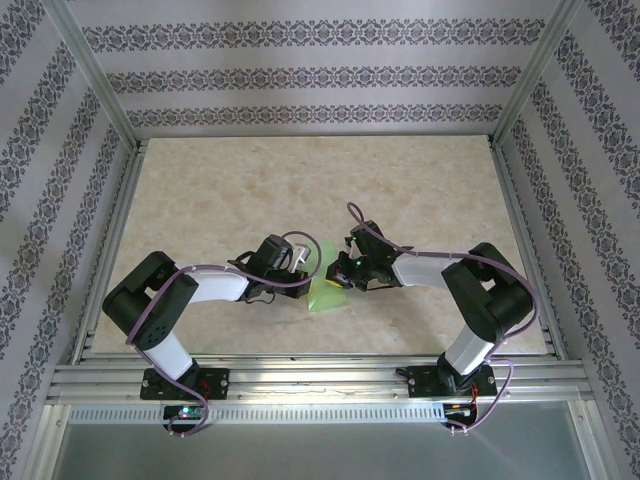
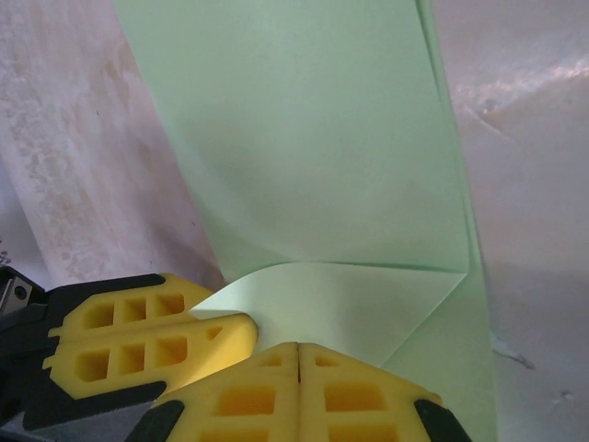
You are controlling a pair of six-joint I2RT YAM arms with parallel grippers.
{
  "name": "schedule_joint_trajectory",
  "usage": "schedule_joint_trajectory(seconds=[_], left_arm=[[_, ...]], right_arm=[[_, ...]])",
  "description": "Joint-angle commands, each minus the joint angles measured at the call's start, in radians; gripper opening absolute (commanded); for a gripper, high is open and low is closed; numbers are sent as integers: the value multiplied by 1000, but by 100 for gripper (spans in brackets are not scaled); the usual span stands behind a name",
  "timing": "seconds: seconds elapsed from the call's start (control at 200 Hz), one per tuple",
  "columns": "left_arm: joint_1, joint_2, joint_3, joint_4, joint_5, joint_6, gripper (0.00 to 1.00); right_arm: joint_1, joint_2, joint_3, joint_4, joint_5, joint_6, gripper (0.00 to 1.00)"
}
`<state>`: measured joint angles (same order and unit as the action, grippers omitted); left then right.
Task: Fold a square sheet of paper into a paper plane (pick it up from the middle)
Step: Fold the triangle a second time at the center of the table.
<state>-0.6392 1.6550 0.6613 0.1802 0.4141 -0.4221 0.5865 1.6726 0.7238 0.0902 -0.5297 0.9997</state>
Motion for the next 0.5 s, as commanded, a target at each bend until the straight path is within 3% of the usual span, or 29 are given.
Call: schedule_joint_trajectory(seconds=[0.0, 0.25, 0.495], left_arm=[[15, 3, 6, -67, 5, 28, 0], [15, 6, 5, -68, 7, 28, 0], [15, -4, 20, -67, -4, 13, 0]], right_arm=[[5, 30, 26, 42, -46, 8, 1], [3, 80, 39, 17, -55, -27, 2], [-11, 99, -18, -33, 14, -43, 0]])
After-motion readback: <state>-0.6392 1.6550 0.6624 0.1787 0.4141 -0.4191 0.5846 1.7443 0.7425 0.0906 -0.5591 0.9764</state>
